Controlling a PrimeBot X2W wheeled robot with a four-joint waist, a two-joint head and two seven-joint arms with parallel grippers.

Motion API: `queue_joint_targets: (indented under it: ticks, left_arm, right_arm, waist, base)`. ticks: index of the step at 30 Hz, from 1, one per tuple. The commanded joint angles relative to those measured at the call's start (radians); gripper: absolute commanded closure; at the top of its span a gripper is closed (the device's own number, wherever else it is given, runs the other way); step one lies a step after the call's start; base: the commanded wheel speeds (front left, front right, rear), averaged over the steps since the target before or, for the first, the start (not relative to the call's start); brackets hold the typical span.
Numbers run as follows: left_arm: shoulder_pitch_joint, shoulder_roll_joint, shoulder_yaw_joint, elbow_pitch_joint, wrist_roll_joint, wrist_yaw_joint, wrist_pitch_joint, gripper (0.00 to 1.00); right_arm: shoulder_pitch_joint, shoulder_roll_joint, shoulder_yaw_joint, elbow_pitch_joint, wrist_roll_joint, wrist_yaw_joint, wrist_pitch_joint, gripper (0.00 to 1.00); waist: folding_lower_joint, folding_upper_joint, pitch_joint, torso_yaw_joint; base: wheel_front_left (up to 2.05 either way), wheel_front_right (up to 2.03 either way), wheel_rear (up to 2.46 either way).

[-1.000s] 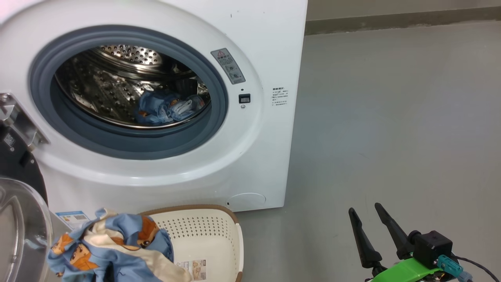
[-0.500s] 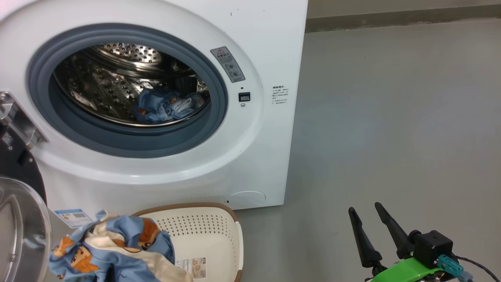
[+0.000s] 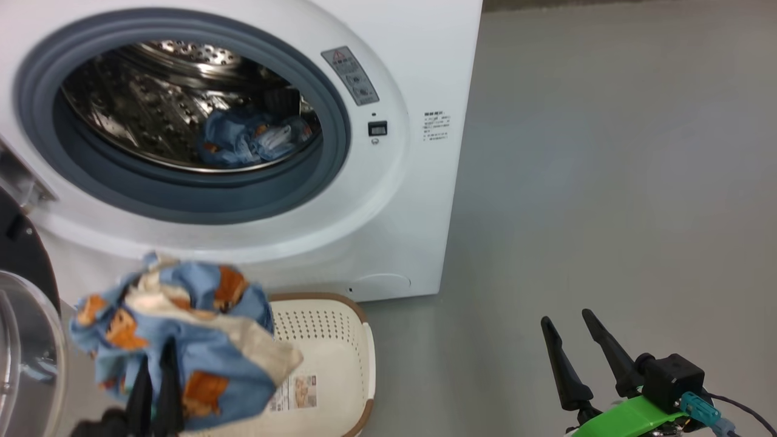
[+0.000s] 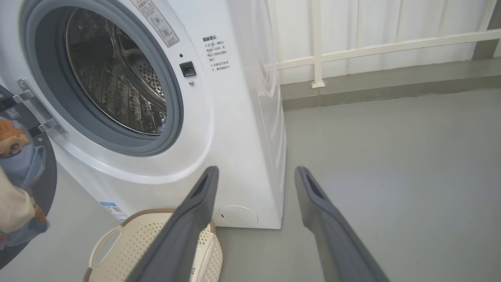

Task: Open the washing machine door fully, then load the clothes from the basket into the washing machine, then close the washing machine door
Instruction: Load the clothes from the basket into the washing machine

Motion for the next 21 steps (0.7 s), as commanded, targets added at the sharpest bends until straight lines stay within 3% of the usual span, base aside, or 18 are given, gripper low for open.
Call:
queue_joint_targets:
  ticks: [1, 21]
  left_arm:
    - [-0.066, 0.011, 0.028, -0.024, -0.003, -0.004, -0.012, 1.00]
    - [-0.545, 0.025, 0.080, 0.155, 0.026, -0.069, -0.012, 1.00]
  right_arm:
    - [-0.029, -0.003, 0.025, -0.029, 0.006, 0.002, -0.005, 0.00]
    - [-0.153, -0.012, 0.040, -0.064, 0.005, 0.002, -0.005, 0.00]
  waist:
    - [0.0000, 0.0000, 0.030, -0.006]
    - [0.0000, 0.0000, 0.318, -0.060]
  base:
    - [0.00, 0.00, 0.00]
    - [0.00, 0.00, 0.00]
